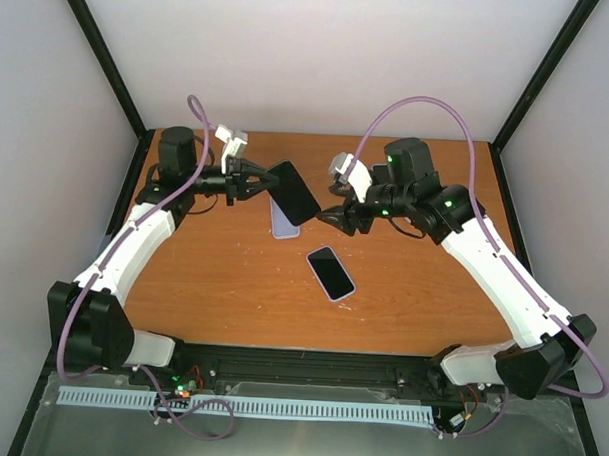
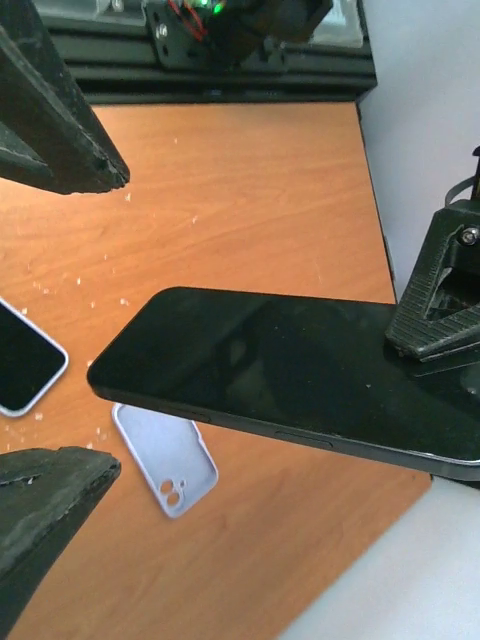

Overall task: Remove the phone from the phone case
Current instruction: Place the phone at the center of the board.

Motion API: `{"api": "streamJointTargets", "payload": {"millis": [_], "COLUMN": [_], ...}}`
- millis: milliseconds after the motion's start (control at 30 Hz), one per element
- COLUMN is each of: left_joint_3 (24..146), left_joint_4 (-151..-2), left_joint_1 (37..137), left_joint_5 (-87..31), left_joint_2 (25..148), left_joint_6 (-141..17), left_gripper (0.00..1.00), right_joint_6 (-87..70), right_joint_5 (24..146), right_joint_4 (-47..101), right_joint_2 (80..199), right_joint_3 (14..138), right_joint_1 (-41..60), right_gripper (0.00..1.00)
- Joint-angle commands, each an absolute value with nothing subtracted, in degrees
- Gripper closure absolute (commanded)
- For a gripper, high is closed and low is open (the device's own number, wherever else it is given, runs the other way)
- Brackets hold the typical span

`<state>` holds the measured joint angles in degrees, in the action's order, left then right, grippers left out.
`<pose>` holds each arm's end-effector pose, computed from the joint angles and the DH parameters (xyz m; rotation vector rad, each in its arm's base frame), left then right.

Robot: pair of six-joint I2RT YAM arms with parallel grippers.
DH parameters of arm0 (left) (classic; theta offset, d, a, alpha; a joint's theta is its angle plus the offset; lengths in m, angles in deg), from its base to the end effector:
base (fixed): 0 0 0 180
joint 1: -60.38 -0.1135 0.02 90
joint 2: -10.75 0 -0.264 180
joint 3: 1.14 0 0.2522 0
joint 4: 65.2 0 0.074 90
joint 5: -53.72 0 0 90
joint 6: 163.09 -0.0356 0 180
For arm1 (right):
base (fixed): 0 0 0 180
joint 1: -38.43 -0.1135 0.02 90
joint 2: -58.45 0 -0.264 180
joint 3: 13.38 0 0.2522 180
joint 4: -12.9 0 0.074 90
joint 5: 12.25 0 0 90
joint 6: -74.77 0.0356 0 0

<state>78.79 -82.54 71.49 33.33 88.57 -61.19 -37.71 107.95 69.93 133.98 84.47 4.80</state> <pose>0.2877 -0.0905 0.3581 0.8661 1.6580 -1.3771 0.2178 0.1664 0.4052 -1.2736 1.7466 0.6837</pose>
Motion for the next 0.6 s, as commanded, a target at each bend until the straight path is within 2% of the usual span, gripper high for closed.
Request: {"api": "streamJointTargets", "payload": {"millis": [0, 300, 567], "left_joint_3": [81.71, 83.70, 84.05], "left_joint_4": [-85.52, -90.49, -90.74], "left_joint_1": [73.38, 76.28, 77.24], "left_joint_5": [36.50, 37.72, 39.23], "left_joint_2": [86.93, 87.78, 88.24], "left_joint_6": [-70.04, -75.48, -75.66], "left_gripper": [0.99, 0.99, 0.99], "right_joint_6": [-31.51, -29.17, -29.36], "right_joint_5": [115.89, 119.63, 121.70], "right_joint_4": [71.13, 69.32, 68.19], "right_joint_2": [135.78, 137.87, 138.73], "right_joint_3": [86.40, 84.19, 82.53], "right_joint_1": [6.56, 6.61, 6.61], "right_gripper": [0.33, 0.44, 0.59]}}
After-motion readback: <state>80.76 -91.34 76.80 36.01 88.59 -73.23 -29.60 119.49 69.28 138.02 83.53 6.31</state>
